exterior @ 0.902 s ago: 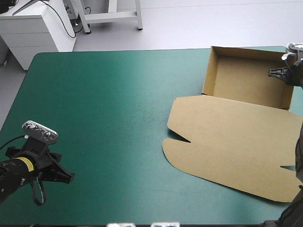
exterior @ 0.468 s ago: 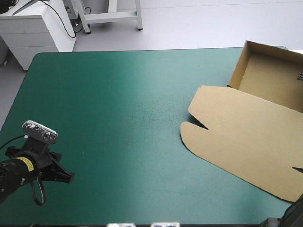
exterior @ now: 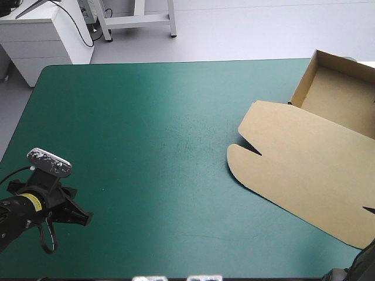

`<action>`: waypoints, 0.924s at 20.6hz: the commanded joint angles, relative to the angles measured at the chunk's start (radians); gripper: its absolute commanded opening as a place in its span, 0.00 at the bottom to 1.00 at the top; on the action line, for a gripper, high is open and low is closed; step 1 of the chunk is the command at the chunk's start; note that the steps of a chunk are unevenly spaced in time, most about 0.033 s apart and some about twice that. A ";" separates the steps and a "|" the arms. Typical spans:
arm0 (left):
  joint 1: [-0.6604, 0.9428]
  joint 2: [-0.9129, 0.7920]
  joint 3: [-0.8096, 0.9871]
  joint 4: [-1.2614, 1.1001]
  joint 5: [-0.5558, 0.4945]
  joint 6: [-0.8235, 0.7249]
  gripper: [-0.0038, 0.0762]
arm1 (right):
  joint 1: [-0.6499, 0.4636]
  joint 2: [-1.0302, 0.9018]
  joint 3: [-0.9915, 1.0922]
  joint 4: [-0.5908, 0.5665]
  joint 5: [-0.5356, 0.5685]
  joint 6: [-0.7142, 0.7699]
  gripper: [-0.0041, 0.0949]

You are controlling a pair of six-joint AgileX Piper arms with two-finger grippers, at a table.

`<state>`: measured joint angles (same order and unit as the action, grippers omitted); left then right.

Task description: Fold the box

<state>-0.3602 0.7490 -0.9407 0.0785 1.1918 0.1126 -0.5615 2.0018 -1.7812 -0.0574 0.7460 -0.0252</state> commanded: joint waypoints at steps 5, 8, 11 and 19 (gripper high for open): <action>-0.002 -0.002 -0.023 0.002 -0.057 -0.010 0.04 | -0.008 -0.059 -0.207 0.052 0.049 -0.008 0.87; -0.002 -0.002 -0.021 0.002 -0.057 -0.010 0.04 | -0.004 -0.081 -0.348 0.183 0.207 -0.061 0.82; -0.002 -0.002 -0.021 0.002 -0.057 -0.010 0.04 | -0.004 -0.124 -0.402 0.323 0.319 -0.142 0.41; -0.002 -0.002 -0.016 0.007 -0.152 -0.004 0.04 | 0.076 -0.190 -0.340 0.601 0.505 -0.282 0.04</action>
<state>-0.3602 0.7490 -0.9389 0.0795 1.1026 0.1126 -0.5254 1.9003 -2.1231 0.4917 1.2414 -0.2605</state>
